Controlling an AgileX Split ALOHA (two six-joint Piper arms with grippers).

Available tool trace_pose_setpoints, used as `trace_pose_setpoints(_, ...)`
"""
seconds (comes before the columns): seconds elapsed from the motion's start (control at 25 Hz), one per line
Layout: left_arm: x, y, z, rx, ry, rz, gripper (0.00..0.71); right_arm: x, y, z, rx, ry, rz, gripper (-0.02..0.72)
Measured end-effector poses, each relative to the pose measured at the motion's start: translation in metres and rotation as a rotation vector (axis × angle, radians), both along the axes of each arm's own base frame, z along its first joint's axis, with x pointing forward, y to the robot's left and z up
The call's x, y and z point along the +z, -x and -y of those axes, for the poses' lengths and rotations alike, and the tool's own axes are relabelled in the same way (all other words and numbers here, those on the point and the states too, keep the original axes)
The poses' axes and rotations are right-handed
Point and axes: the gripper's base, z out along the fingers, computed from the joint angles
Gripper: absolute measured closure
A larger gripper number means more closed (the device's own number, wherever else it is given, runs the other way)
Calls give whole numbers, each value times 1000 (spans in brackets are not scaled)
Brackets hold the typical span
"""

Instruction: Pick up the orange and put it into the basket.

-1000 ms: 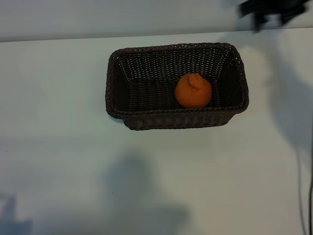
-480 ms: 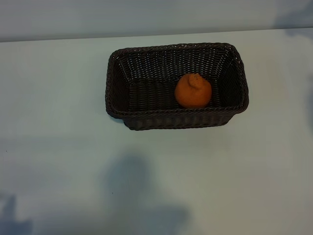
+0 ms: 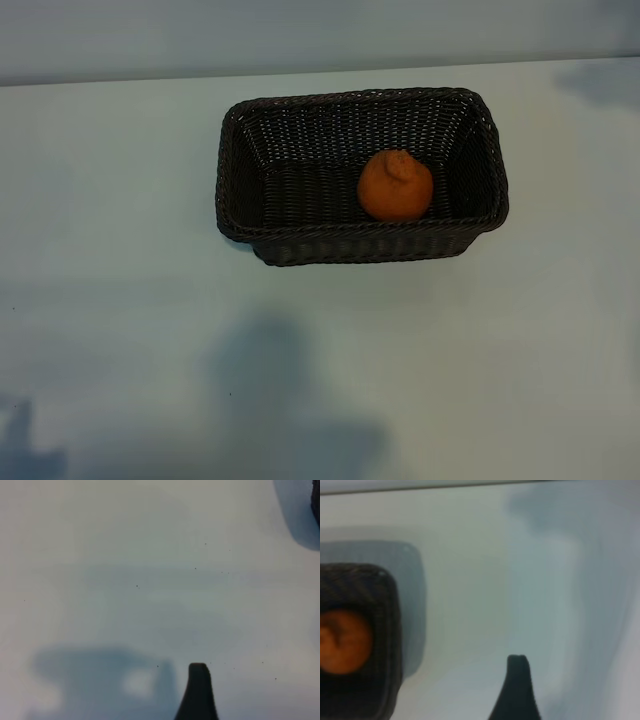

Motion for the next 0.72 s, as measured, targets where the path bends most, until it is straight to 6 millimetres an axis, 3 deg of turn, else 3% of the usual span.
trace_pose_setpoints(0.24, 0, 0, 0, -1, -2, 0, 118, 51, 111, -36, 5, 59, 221, 142)
trace_pose_setpoints(0.36, 0, 0, 0, -1, -2, 0, 118, 59, 177, -57, 8, 98, 351, 142)
trace_pose_setpoints(0.52, 0, 0, 0, -1, -2, 0, 118, 49, 241, -77, 9, 145, 501, 142)
trace_pose_setpoints(0.72, 0, 0, 0, -1, -2, 0, 118, 14, 273, -85, 56, 171, 537, 142)
